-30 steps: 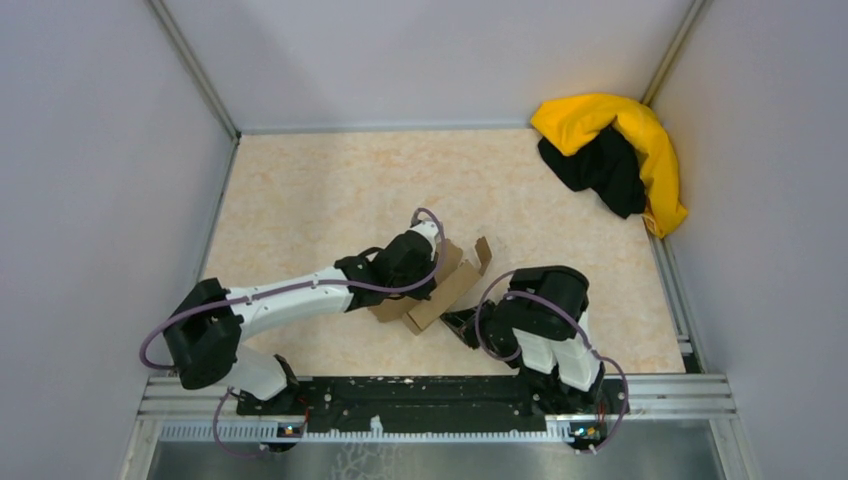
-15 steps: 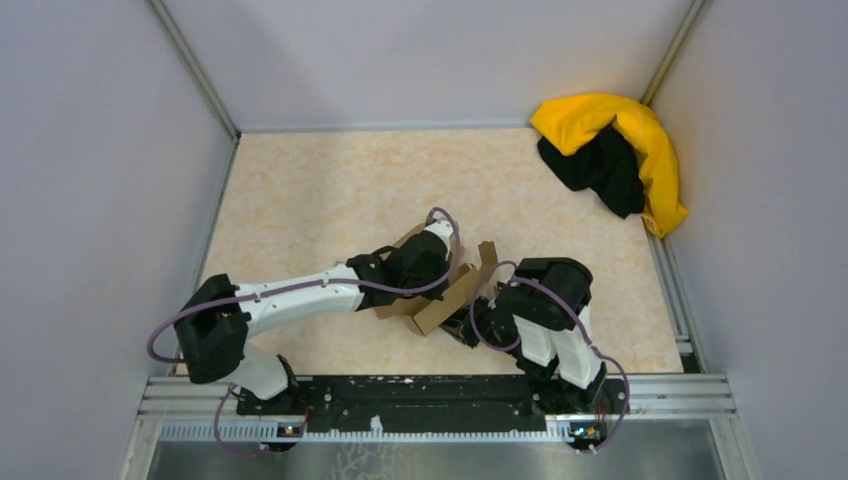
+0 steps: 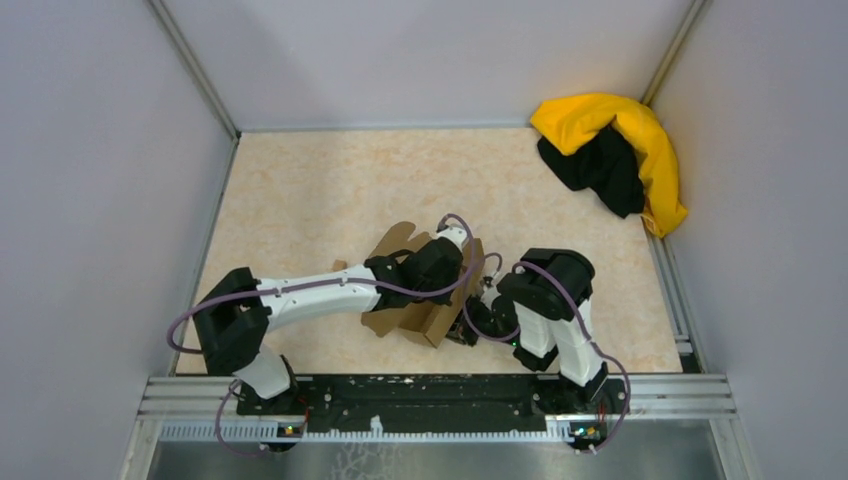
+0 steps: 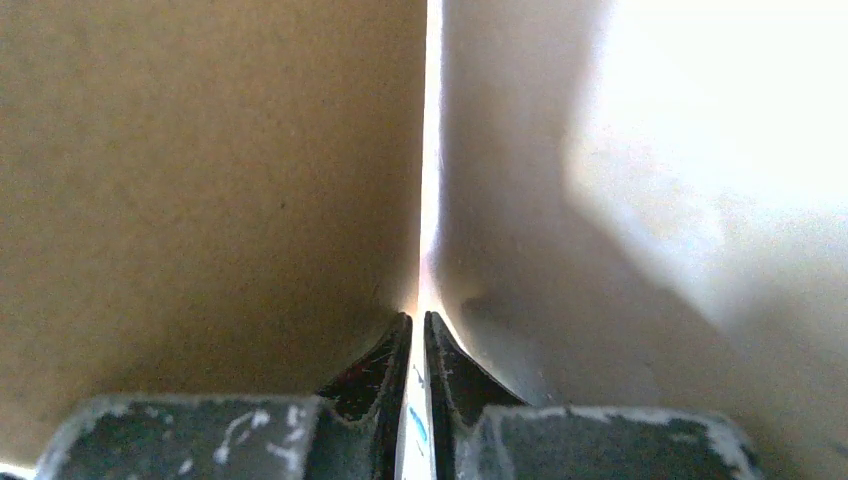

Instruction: Fold the paper box

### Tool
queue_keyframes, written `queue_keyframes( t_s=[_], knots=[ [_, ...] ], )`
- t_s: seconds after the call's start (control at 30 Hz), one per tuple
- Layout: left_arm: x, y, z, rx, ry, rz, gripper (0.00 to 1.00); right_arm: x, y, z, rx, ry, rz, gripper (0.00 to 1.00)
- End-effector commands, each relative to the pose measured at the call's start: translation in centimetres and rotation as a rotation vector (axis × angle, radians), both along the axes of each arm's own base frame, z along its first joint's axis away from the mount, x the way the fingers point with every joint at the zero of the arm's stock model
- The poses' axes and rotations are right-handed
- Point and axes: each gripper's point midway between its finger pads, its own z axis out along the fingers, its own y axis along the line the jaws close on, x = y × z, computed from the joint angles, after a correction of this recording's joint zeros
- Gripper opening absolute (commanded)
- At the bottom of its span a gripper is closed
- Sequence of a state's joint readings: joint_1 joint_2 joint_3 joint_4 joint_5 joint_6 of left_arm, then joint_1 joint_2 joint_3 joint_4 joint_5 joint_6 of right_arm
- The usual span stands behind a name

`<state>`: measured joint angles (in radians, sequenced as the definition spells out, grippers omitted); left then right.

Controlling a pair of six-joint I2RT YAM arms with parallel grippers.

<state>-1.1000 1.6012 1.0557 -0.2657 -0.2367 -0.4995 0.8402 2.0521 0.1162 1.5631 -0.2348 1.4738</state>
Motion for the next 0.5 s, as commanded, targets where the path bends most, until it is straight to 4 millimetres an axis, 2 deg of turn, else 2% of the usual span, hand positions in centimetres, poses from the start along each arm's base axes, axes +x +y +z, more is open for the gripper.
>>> queue_keyframes(
  t_s=[0.0,0.23,0.47],
  knots=[
    [0.7,-0.6,0.0,0.023,-0.019,0.022,0.0,12.0,-2.7,-2.3,-0.079,-0.23,-0.364,0.09],
    [1.7,-1.3,-0.9,0.074,-0.031,0.037,0.0,12.6,-7.8,-2.2,-0.134,-0.211,-0.414,0.1],
    [2.7,-0.9,-0.8,0.144,-0.059,0.056,0.0,12.4,-10.0,-1.1,-0.136,-0.207,-0.468,0.14]
  ],
)
